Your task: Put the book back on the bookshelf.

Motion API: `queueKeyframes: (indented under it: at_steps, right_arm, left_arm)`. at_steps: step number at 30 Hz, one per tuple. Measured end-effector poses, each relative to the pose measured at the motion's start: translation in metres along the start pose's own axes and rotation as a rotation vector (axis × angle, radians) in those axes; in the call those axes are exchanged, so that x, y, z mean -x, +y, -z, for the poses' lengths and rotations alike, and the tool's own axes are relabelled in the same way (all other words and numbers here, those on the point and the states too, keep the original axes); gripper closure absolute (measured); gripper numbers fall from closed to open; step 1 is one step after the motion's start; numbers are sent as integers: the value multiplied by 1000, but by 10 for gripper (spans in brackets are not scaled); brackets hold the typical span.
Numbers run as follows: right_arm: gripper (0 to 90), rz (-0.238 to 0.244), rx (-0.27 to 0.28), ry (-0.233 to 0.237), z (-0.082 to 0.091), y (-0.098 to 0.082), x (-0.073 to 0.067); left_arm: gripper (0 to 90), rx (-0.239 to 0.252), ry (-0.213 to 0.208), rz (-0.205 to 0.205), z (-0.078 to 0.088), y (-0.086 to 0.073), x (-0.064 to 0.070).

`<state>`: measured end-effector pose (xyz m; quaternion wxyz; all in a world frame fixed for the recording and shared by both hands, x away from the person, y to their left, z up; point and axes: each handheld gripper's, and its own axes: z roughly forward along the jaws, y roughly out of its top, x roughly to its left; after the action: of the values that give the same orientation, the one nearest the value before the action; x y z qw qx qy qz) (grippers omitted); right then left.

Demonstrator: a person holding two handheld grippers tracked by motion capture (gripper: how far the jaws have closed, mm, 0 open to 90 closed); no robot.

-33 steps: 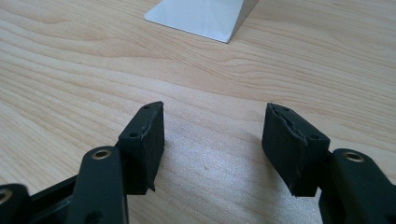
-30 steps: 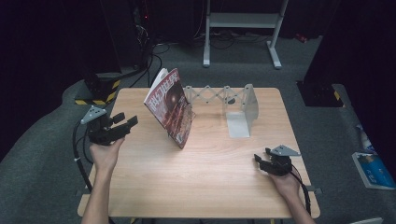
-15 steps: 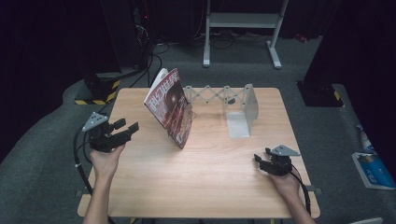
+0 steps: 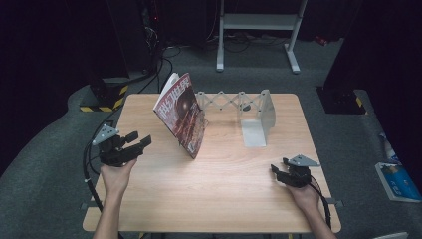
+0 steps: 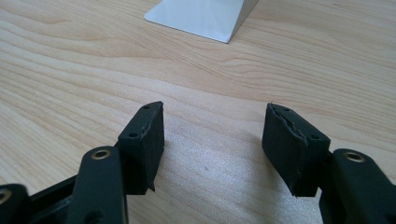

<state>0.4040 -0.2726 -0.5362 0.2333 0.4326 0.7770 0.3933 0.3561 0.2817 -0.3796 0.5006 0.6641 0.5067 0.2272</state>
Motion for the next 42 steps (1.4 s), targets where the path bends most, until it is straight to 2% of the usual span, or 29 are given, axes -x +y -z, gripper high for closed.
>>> queueKeyframes:
  at_steps: [12, 42]
  right_arm:
    - [391, -1, 0, 0, 0, 0, 0]
    - [391, 2, 1, 0, 0, 0, 0]
  left_arm:
    - [399, -43, 5, -7, -10, -12, 8]
    - [395, -82, -11, 5, -26, -36, 16]
